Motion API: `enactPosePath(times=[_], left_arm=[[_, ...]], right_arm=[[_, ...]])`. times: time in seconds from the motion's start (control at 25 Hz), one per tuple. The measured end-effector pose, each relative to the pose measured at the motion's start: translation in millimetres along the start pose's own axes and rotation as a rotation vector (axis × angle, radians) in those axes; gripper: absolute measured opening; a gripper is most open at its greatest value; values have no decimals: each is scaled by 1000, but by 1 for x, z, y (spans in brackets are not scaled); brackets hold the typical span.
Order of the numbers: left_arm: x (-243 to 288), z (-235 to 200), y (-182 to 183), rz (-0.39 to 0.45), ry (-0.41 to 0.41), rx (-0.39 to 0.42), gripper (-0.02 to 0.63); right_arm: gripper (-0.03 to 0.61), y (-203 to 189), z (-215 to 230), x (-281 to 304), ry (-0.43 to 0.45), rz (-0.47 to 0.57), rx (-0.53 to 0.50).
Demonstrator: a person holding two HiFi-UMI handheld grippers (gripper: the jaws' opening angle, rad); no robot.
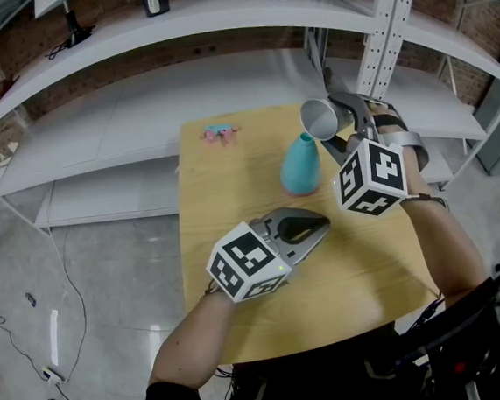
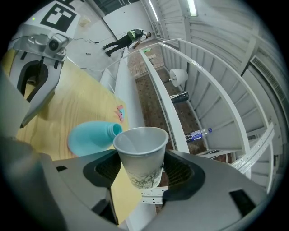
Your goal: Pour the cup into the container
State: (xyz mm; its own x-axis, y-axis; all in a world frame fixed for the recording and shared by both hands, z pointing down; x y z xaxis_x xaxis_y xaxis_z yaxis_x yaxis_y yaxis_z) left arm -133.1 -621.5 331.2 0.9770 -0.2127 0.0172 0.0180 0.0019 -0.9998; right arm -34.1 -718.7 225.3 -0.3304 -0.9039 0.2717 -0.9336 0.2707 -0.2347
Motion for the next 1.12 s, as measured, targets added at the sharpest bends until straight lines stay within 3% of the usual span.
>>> enactPosePath(times=[1.12], left_arm=[[0, 1, -1, -7, -3, -3, 2]], right_arm=[[299, 6, -2, 2, -17, -16, -71]])
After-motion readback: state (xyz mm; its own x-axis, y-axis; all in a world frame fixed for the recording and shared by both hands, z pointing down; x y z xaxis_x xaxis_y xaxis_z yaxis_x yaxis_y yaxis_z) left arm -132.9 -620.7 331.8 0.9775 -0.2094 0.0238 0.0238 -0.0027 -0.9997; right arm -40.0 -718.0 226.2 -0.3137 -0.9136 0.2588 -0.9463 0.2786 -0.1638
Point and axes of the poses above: the fingertips, and each gripper's own axes: x forward along the fingers, z to its right, y out of its top, the point moved 8 cm from there along -x, backward along the fingers, and after that the axes turned 8 degrees about z, right-handed, at the moved point
